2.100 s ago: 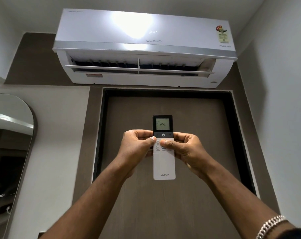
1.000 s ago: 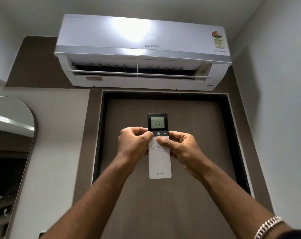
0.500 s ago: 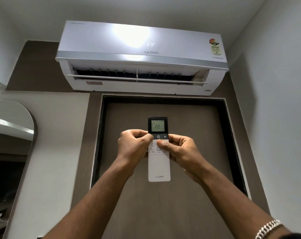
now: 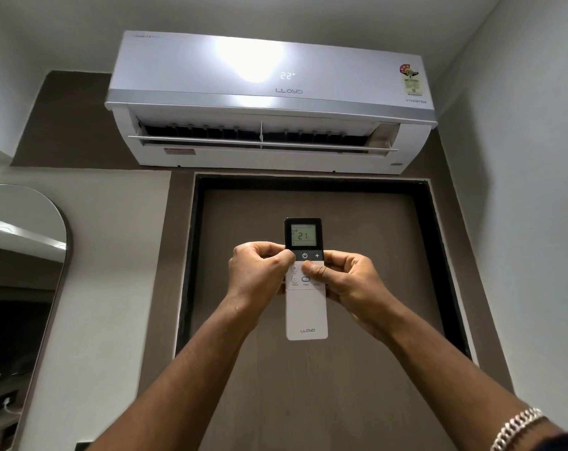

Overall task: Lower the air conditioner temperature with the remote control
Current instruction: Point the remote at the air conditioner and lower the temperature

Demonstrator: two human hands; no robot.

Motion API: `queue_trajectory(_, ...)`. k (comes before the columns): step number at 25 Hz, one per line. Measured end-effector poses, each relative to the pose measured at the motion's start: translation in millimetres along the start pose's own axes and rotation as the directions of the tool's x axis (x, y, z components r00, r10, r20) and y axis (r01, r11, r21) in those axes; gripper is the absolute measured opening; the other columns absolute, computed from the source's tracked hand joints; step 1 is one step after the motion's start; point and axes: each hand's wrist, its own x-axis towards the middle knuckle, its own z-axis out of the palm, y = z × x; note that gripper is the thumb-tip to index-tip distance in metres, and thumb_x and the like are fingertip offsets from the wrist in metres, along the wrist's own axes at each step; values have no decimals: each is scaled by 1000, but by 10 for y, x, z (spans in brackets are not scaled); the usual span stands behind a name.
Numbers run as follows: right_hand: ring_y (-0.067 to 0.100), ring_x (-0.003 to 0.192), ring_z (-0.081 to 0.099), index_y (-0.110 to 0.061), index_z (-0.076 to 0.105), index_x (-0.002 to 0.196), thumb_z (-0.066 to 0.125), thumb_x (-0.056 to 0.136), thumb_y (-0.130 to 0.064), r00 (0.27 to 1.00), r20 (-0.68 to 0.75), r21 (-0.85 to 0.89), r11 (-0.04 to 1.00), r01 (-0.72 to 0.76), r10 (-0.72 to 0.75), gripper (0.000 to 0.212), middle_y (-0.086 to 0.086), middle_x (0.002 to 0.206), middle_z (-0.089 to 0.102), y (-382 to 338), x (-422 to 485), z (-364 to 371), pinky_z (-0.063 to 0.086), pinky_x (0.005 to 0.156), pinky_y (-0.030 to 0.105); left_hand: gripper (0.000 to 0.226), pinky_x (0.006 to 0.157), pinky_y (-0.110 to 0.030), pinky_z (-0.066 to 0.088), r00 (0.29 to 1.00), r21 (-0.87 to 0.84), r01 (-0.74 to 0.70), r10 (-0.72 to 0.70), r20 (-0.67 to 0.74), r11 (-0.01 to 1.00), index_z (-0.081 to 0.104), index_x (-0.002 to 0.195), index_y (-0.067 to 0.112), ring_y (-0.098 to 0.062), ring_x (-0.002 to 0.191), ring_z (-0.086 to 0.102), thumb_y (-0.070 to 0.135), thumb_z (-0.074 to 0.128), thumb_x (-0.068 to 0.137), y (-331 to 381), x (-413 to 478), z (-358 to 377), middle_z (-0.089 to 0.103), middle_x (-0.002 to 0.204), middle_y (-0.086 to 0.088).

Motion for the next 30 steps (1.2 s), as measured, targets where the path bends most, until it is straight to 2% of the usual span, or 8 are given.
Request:
queue_trajectory(5, 28, 96, 74, -12, 71, 107, 74, 75, -24, 1000, -7, 13, 1000, -2, 2, 35, 12, 104, 77, 47, 20, 31, 60, 86, 42, 9, 62, -37, 62, 1000, 14, -2, 2, -8, 1000, 65, 72, 15, -23, 76, 74, 13, 64, 81, -29, 11, -11, 74, 84, -11)
queue_trajectory(9, 28, 96, 74, -12, 71, 107, 76, 71, -27, 1000, -13, 15, 1000, -4, 4, 39, 12, 103, 78, 49, 27, 51, 59, 87, 44, 6, 59, -32, 61, 1000, -29, 17, -17, 5, 999, 64, 79, 10, -22, 77, 74, 14, 65, 82, -57, 11, -41, 74, 85, -12)
queue_trajectory(12, 28, 96, 74, -13, 71, 106, 75, 70, -27, 1000, -10, 19, 1000, -2, 2, 39, 12, 103, 78, 41, 25, 54, 60, 86, 43, 12, 63, -35, 61, 1000, -22, 13, -13, 6, 1000, 65, 86, 5, -25, 80, 74, 16, 65, 83, -79, 13, -50, 73, 88, -14)
queue_trajectory(16, 26, 94, 75, -15, 71, 105, 74, 71, -27, 1000, 4, 16, 1000, 1, -1, 37, 11, 101, 78, 33, 27, 69, 61, 81, 38, 7, 59, -33, 61, 1000, -7, -11, 11, -21, 1000, 64, 75, 15, -22, 77, 74, 16, 65, 82, -87, 18, -44, 73, 83, -9)
queue_trajectory(20, 23, 90, 75, -18, 70, 103, 74, 69, -27, 1000, 8, 19, 1000, 9, -9, 35, 7, 98, 79, 30, 32, 68, 62, 73, 31, 7, 63, -40, 62, 999, 13, -25, 26, -35, 1000, 65, 73, 16, -22, 76, 74, 16, 65, 81, -109, 35, -34, 74, 82, -9)
queue_trajectory(22, 23, 92, 75, -16, 69, 105, 73, 70, -27, 1000, 5, 12, 1000, 7, -7, 37, 8, 100, 78, 40, 30, 57, 62, 75, 32, 8, 64, -41, 62, 1000, 7, -18, 18, -25, 1000, 65, 72, 15, -23, 75, 75, 15, 65, 80, -106, 48, -30, 74, 82, -10)
queue_trajectory(26, 28, 95, 74, -13, 70, 107, 74, 71, -26, 1000, -9, 32, 999, 1, -1, 39, 12, 103, 77, 73, 26, 32, 61, 83, 39, 7, 60, -34, 61, 1000, 2, -13, 13, -12, 1000, 64, 75, 12, -23, 76, 74, 15, 65, 82, -126, 45, -7, 74, 82, -11)
queue_trajectory(30, 27, 95, 74, -13, 70, 107, 74, 76, -22, 1000, -21, 29, 999, -14, 14, 32, 11, 102, 78, 105, 33, 0, 61, 83, 39, 8, 55, -28, 59, 1000, 1, -12, 12, -12, 1000, 64, 76, 13, -20, 76, 74, 16, 65, 83, -142, 39, 26, 73, 83, -11)
